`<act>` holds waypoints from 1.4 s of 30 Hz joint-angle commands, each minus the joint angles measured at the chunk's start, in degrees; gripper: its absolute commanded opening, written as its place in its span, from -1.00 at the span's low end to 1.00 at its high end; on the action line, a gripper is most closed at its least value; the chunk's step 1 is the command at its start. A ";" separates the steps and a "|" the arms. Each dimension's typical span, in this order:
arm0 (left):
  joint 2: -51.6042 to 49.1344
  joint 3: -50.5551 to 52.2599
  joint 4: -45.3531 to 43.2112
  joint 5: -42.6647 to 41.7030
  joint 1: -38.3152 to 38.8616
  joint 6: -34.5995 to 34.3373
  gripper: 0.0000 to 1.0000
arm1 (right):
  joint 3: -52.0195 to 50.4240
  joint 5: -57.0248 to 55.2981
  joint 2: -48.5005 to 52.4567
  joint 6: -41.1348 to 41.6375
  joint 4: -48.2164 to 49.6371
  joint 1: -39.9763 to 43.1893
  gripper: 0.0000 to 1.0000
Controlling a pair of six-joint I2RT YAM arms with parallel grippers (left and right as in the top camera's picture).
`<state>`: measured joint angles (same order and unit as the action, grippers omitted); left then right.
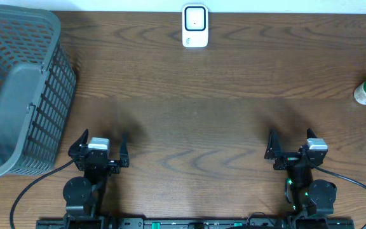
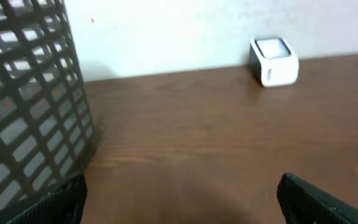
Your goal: Scan the item barcode
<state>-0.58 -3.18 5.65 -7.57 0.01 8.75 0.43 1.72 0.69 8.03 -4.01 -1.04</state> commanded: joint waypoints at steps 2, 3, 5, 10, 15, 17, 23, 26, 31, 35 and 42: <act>0.46 2.95 -5.40 2.47 -0.09 -5.25 0.95 | -0.11 -0.33 -0.37 0.04 -0.22 -0.50 0.98; 0.48 2.95 -5.60 2.47 -0.09 -5.22 0.96 | -0.11 -0.33 -0.37 0.04 -0.22 -0.50 0.98; 0.48 2.95 -4.48 2.95 -0.09 -5.22 0.96 | -0.11 -0.33 -0.37 0.04 -0.22 -0.50 0.99; 0.48 2.95 -1.62 4.63 -0.11 -8.98 0.96 | -0.11 -0.33 -0.37 0.04 -0.22 -0.50 0.98; 0.48 2.95 -1.62 5.35 -0.09 -10.60 0.95 | -0.11 -0.33 -0.37 0.04 -0.22 -0.50 0.98; 0.48 2.95 -1.60 5.70 -0.11 -10.56 0.96 | -0.11 -0.33 -0.37 0.04 -0.22 -0.50 0.99; 0.48 2.95 -1.57 5.64 -0.09 -10.34 0.96 | -0.11 -0.33 -0.37 0.04 -0.22 -0.50 0.99; 0.48 2.95 -1.57 5.66 -0.09 -10.34 0.96 | -0.11 -0.33 -0.37 0.04 -0.22 -0.50 0.98; 0.48 2.95 -1.64 5.66 -0.09 -10.34 0.96 | -0.11 -0.33 -0.37 0.04 -0.22 -0.50 0.98; 0.48 2.95 -1.66 5.66 -0.09 -10.34 0.96 | -0.11 -0.33 -0.37 0.04 -0.22 -0.50 0.99; 0.48 2.95 -1.66 5.66 -0.11 -10.34 0.96 | -0.11 -0.33 -0.37 0.04 -0.22 -0.50 0.99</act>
<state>-0.58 -1.19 1.89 -3.03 0.01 -1.34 0.43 1.69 0.69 8.03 -4.01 -1.04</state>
